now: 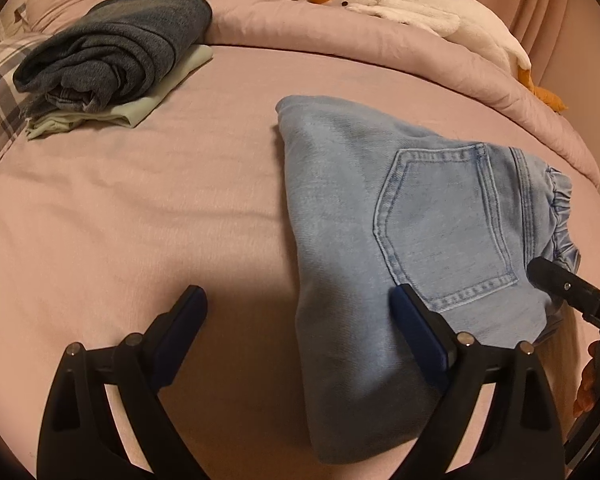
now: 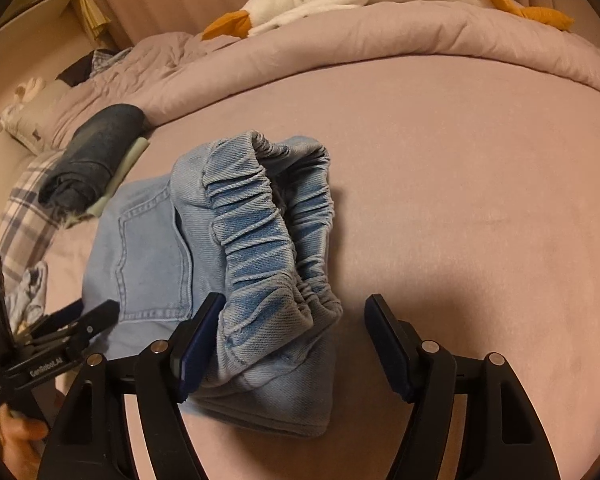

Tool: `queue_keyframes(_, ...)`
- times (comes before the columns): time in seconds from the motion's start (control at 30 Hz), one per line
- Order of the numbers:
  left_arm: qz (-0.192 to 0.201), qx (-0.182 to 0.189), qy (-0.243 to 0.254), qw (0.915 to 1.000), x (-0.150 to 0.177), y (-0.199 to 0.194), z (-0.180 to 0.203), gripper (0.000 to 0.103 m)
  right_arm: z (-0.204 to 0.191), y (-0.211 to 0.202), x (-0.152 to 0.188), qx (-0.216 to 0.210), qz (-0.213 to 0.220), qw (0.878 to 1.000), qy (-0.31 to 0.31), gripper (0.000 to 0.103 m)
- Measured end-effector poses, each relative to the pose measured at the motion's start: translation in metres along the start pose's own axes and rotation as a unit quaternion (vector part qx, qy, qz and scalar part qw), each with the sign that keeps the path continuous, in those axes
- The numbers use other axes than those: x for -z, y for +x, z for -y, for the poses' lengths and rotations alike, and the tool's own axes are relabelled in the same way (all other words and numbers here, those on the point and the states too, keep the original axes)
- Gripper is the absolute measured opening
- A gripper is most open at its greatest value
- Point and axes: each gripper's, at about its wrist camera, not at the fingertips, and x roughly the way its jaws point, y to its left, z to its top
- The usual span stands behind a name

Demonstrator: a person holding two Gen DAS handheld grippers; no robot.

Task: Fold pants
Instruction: 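Lower the folded jeans onto the bed and open both grippers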

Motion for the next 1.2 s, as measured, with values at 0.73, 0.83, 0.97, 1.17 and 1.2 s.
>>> queue_keyframes(0.73, 0.011, -0.028, 0.027, 0.9992, 0.018, -0.015, 0.012, 0.093, -0.018, -0.007, 0.022, 0.017, -0.001, 1.0, -0.024, 0.075)
queue_keyframes(0.83, 0.011, -0.033, 0.029, 0.999, 0.019, -0.022, 0.015, 0.092, -0.023, -0.014, 0.021, 0.025, -0.003, 0.999, -0.02, 0.075)
queue_keyframes(0.97, 0.014, -0.038, 0.036, 0.9985, 0.023, -0.027, 0.018, 0.092, -0.03, -0.021, 0.026, 0.024, 0.008, 0.999, -0.029, 0.075)
queue_keyframes(1.17, 0.003, -0.039, 0.034, 0.9986, 0.026, -0.025, 0.019, 0.092, -0.03, -0.012, 0.03, 0.035, -0.007, 0.999, -0.035, 0.075)
queue_keyframes(1.2, 0.0, -0.042, 0.037, 0.9985, 0.025, -0.023, 0.019, 0.093, -0.028, -0.011, 0.029, 0.031, -0.012, 0.999, -0.03, 0.075)
